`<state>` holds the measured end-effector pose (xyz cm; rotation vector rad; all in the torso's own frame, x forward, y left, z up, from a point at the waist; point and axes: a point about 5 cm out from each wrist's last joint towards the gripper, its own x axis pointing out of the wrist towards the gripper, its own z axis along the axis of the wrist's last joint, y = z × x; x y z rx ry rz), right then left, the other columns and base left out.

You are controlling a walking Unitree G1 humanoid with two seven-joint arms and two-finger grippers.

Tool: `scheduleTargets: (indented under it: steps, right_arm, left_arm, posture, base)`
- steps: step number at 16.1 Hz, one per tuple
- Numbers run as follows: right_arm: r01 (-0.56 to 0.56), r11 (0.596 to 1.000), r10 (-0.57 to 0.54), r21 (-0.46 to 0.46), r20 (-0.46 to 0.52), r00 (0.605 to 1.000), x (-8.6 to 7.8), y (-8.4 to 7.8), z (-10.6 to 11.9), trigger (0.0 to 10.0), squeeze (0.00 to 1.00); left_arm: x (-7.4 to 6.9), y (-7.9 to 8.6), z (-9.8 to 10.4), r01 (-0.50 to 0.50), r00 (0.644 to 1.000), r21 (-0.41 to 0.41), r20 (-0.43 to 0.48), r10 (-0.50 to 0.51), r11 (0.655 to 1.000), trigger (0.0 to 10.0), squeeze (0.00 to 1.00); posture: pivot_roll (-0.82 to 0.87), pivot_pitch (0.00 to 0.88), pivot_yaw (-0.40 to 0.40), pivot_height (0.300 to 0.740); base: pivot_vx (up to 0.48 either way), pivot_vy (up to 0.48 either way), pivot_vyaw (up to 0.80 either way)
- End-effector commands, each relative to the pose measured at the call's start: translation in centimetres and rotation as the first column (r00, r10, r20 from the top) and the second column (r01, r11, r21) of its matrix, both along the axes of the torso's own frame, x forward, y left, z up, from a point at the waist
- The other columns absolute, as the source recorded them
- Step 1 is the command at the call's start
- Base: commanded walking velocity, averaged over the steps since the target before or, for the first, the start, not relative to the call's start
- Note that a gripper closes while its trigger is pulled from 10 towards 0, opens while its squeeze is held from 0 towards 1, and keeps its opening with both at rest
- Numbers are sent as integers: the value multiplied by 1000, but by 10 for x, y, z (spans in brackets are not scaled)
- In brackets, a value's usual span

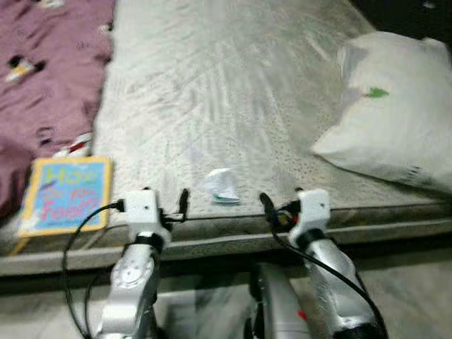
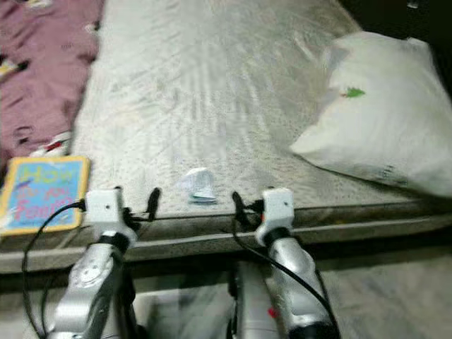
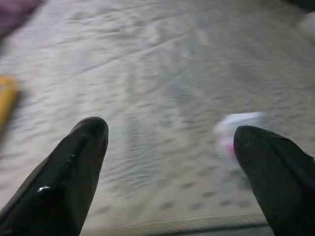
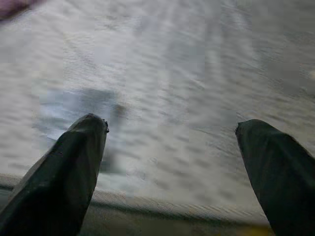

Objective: Clean up the room

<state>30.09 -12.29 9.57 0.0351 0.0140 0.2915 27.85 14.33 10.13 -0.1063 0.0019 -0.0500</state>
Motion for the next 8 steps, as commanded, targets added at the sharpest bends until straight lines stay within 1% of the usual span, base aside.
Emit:
scheduleTargets:
  steps: [1,4,5,8]
  right_arm:
    - [-12,1000,12,-11,-9,1000,-3,2,-4,10000,0]
    - [-16,1000,16,-15,-9,1000,-4,2,-5,10000,0]
    - [-16,1000,16,-12,-10,1000,-4,2,-5,10000,0]
    - [-9,1000,9,-24,-15,1000,0,1,-6,10000,0]
  left_arm:
    - [-3,5,-7,-24,999,3,-33,24,1000,10000,0]
    - [-4,4,-7,-29,999,7,-34,29,1000,10000,0]
    - [-4,4,-7,-30,999,8,-35,30,1000,10000,0]
    - [-4,5,-8,-31,999,10,-39,31,999,10000,0]
  posture:
    - [-13,202,-25,531]
    - [-11,198,-24,531]
    - [-10,198,-24,531]
    - [-7,196,-24,531]
  base:
    - [0,0,0]
    - [0,0,800]
    - [0,0,525]
    - [0,0,0]
